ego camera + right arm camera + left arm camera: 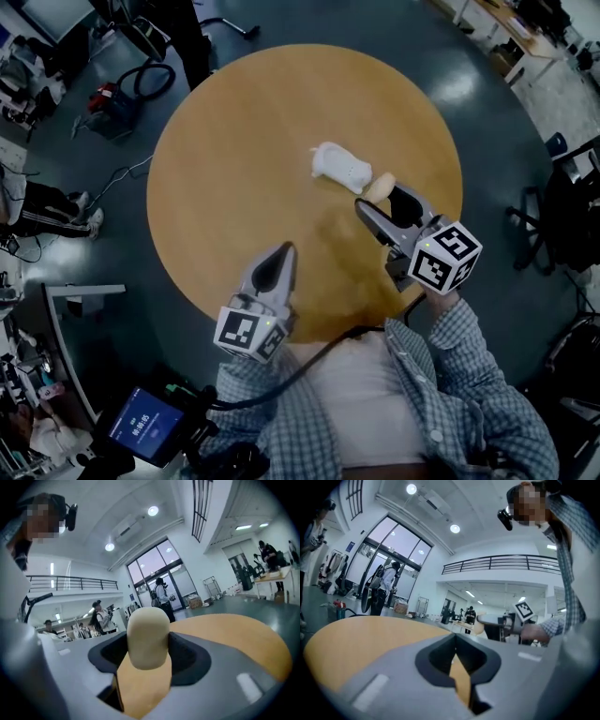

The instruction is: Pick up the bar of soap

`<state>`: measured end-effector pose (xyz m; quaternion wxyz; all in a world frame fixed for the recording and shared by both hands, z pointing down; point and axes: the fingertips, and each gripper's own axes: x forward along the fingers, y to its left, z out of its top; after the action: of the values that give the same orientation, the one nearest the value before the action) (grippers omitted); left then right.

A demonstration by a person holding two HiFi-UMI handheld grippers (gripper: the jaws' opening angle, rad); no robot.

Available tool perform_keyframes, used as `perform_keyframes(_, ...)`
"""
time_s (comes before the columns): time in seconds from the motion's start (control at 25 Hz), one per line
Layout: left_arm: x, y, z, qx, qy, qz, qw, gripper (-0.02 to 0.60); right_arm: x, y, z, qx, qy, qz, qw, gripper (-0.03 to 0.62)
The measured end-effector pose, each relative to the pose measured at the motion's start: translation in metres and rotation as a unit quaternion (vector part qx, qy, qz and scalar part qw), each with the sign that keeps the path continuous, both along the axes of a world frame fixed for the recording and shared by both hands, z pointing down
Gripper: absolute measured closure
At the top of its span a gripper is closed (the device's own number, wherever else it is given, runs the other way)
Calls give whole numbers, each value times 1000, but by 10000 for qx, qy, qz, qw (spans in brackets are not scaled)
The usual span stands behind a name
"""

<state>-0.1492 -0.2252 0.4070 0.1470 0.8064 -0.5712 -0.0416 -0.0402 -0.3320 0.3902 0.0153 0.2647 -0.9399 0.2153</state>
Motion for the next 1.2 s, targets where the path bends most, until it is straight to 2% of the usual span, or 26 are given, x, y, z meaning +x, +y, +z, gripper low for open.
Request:
perform_keyframes(0.16, 10, 5, -3, -15, 25, 142, 9999, 583, 19, 27, -12, -182, -557, 516, 9969, 322)
perform_keyframes(0.36, 22, 7, -3, 64, 46, 390, 9992, 583, 33, 47, -10, -230, -606, 754, 9950, 322)
perform_keyframes(0.6, 28, 8, -5, 99, 13, 494, 9987, 583, 36, 53, -9, -186, -572, 752, 9954, 321)
perform_keyframes(0.96, 25, 8, -6, 163, 27, 449, 9989, 583, 28, 58, -17, 15, -489, 632, 9968, 321)
perform_keyframes(1.2, 22, 9, -4, 154, 25, 410, 9990, 583, 22, 61, -22, -13, -566, 541, 9969, 321)
